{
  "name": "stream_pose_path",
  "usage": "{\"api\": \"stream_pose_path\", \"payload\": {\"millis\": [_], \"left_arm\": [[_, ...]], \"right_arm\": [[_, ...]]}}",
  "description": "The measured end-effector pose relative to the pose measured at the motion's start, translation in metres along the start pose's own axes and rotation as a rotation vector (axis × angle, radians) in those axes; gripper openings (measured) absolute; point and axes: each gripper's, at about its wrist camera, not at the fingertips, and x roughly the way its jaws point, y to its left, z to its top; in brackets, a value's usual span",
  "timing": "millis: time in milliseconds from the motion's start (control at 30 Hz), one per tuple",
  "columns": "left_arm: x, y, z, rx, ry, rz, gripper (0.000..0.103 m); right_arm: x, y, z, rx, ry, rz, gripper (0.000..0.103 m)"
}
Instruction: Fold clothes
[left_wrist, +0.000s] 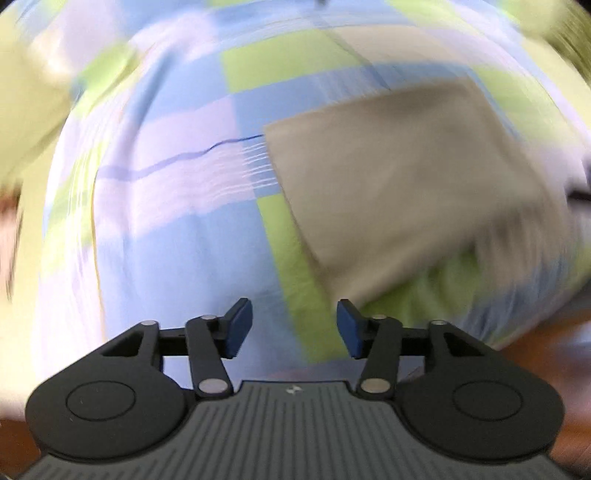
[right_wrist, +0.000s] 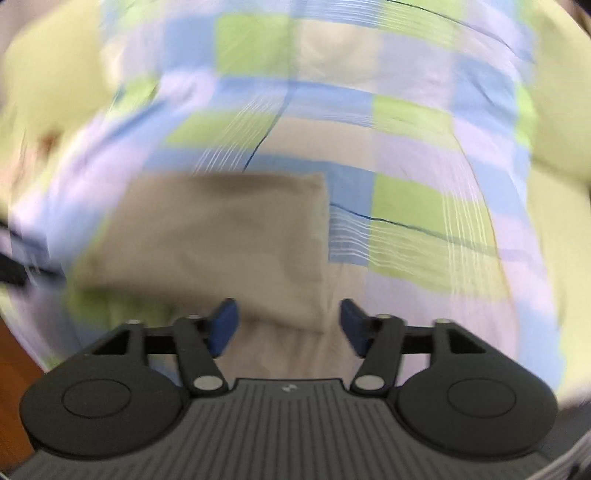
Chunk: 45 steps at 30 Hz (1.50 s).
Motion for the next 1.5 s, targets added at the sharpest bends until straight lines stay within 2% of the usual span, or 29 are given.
{"api": "stream_pose_path", "payload": {"millis": [100,333,567,667,733,867,967,1067,1133,1200,1267,1300,1333,1400,1433,1500], "left_arm": [[-0.007,-0.025,0.001,-0.061,0.0,0.067,0.056],[-0.047,-0.063,-0.033,-0.164,-0.006,0.094,0.057],[-0.059,-0.088,-0.039,-0.197,-0.013,0.106,0.06],[-0.057,-0.081,-0.054,-0.202,0.0,0.122,0.067],[-0.05,-0.069,-0.067,-0.213,0.031,0.136,0.067],[-0.032,-0.027,-0.091,-0.322,0.133,0.098,0.067],[-0.024,0.007,-0.092,-0.424,0.154,0.067,0.067],[-0.018,0.035,-0.08,-0.489,0.147,0.038,0.067],[-0.014,0.049,-0.069,-0.5,0.141,0.018,0.067],[-0.011,0.06,-0.057,-0.496,0.138,0.001,0.067],[-0.005,0.069,-0.042,-0.482,0.137,-0.021,0.067],[-0.003,0.073,-0.033,-0.474,0.136,-0.039,0.067],[-0.001,0.075,-0.029,-0.473,0.138,-0.056,0.067],[0.006,0.085,-0.015,-0.521,0.161,-0.165,0.067],[0.01,0.089,-0.013,-0.547,0.168,-0.202,0.068],[0.021,0.103,-0.006,-0.683,0.188,-0.367,0.072]], "right_arm": [[-0.005,-0.011,-0.003,0.08,-0.038,0.015,0.061],[-0.039,-0.042,-0.03,0.103,-0.084,0.041,0.065],[-0.072,-0.066,-0.034,0.053,-0.115,0.078,0.069],[-0.077,-0.065,-0.038,-0.038,-0.129,0.093,0.069],[-0.072,-0.052,-0.044,-0.17,-0.134,0.114,0.069],[-0.053,-0.009,-0.056,-0.452,-0.137,0.18,0.069],[-0.033,0.036,-0.067,-0.675,-0.16,0.221,0.069],[-0.007,0.082,-0.076,-0.897,-0.211,0.239,0.062],[0.011,0.11,-0.081,-1.038,-0.243,0.249,0.053],[0.028,0.132,-0.085,-1.133,-0.269,0.256,0.052],[0.044,0.149,-0.09,-1.213,-0.274,0.251,0.048],[0.055,0.156,-0.093,-1.249,-0.274,0.236,0.039],[0.064,0.16,-0.093,-1.266,-0.262,0.237,0.024],[0.069,0.161,-0.087,-1.23,-0.268,0.249,0.008],[0.067,0.159,-0.084,-1.211,-0.276,0.255,0.006],[0.061,0.156,-0.078,-1.181,-0.298,0.263,0.006]]}}
